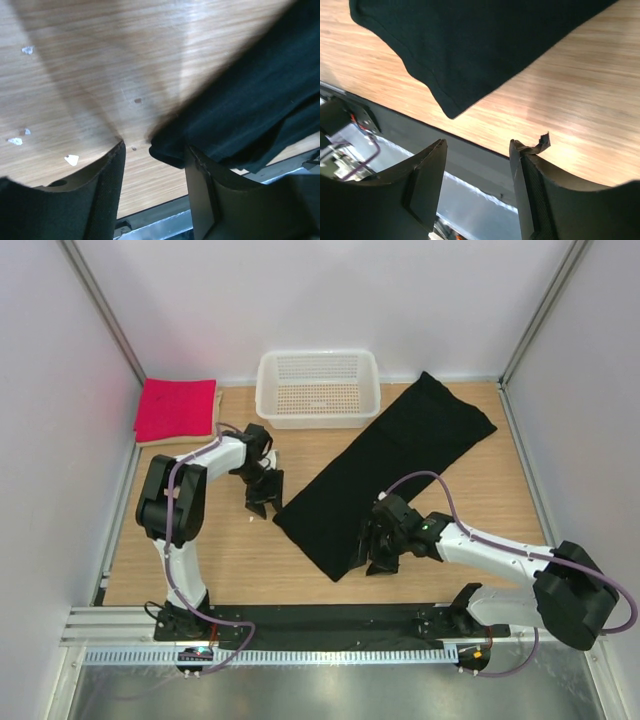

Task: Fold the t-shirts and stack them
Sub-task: Fold the tshirt

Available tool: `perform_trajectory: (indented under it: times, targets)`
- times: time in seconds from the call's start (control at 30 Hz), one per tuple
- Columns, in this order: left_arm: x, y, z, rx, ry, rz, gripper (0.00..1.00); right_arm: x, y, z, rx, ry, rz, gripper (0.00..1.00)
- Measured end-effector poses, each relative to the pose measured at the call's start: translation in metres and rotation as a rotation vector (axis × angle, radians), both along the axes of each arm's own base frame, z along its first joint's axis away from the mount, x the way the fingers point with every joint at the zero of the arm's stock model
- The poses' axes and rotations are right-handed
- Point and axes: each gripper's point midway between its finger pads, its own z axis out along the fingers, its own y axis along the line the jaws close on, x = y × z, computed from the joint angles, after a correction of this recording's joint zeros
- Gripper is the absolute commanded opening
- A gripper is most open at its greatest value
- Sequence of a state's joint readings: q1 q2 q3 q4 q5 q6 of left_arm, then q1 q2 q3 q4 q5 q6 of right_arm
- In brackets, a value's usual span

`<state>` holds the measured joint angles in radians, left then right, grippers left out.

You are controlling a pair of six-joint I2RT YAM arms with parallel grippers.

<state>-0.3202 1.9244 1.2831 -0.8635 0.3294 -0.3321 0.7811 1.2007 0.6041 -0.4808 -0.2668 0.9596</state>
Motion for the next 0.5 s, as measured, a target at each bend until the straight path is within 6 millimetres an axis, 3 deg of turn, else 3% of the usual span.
perform_trajectory:
  times: [0.27,0.37,0.5]
  targets:
    - [-0.002,-0.004,-0.007,0.006,0.019,-0.006,0.33,-0.003,0.002,-0.03,0.084,0.059,-0.221,0.51]
    - [-0.002,-0.006,-0.008,-0.003,0.019,-0.009,0.31,-0.001,0.009,-0.03,0.139,0.072,-0.287,0.54]
    - [-0.005,-0.009,-0.009,-0.023,0.026,-0.008,0.17,0.004,0.02,-0.028,0.171,0.06,-0.331,0.55]
